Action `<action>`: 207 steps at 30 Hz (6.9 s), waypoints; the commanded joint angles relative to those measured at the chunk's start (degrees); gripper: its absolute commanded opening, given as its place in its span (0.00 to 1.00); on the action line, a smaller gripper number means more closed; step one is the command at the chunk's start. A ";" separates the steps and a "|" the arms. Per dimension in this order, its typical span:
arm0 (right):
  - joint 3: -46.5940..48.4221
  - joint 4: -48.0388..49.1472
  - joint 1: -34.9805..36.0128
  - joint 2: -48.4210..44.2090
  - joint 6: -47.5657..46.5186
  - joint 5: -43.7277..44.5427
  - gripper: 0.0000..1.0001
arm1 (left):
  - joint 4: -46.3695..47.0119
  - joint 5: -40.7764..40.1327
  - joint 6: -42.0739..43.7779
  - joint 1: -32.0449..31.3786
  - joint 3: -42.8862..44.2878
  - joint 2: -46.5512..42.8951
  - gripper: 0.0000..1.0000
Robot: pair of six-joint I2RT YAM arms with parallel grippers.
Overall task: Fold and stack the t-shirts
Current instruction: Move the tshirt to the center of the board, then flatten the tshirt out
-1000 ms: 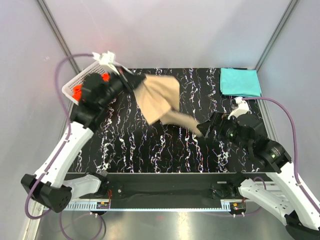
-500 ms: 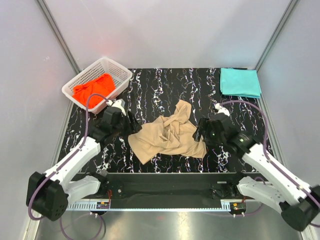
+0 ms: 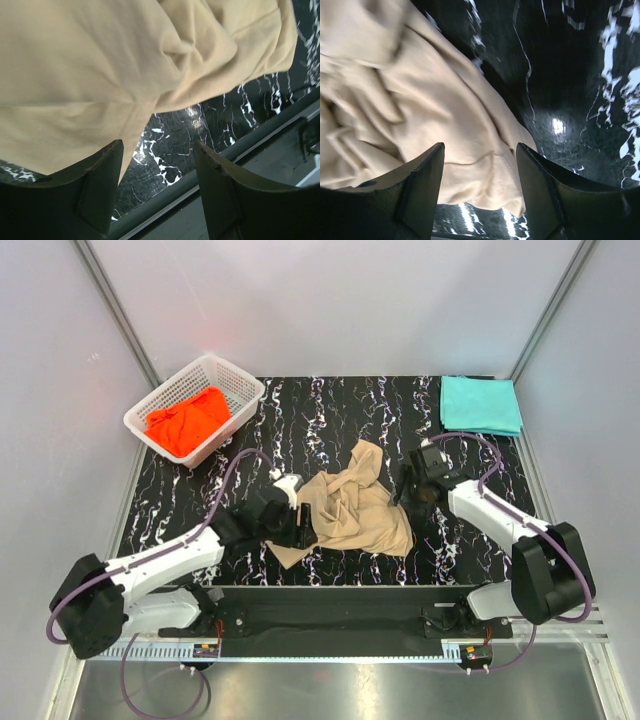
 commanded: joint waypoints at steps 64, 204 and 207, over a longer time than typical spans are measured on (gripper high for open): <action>12.68 -18.11 -0.68 -29.15 -2.04 2.53 0.00 | -17.58 -2.43 -2.15 15.79 14.99 -1.58 0.17; 44.47 -31.28 -0.77 -22.82 -5.65 23.18 0.00 | -39.47 -78.89 30.80 -19.10 64.73 -5.25 0.00; 43.97 -31.89 -0.77 -22.90 -5.30 23.36 0.00 | -41.83 -79.94 29.16 -19.10 65.61 -5.69 0.00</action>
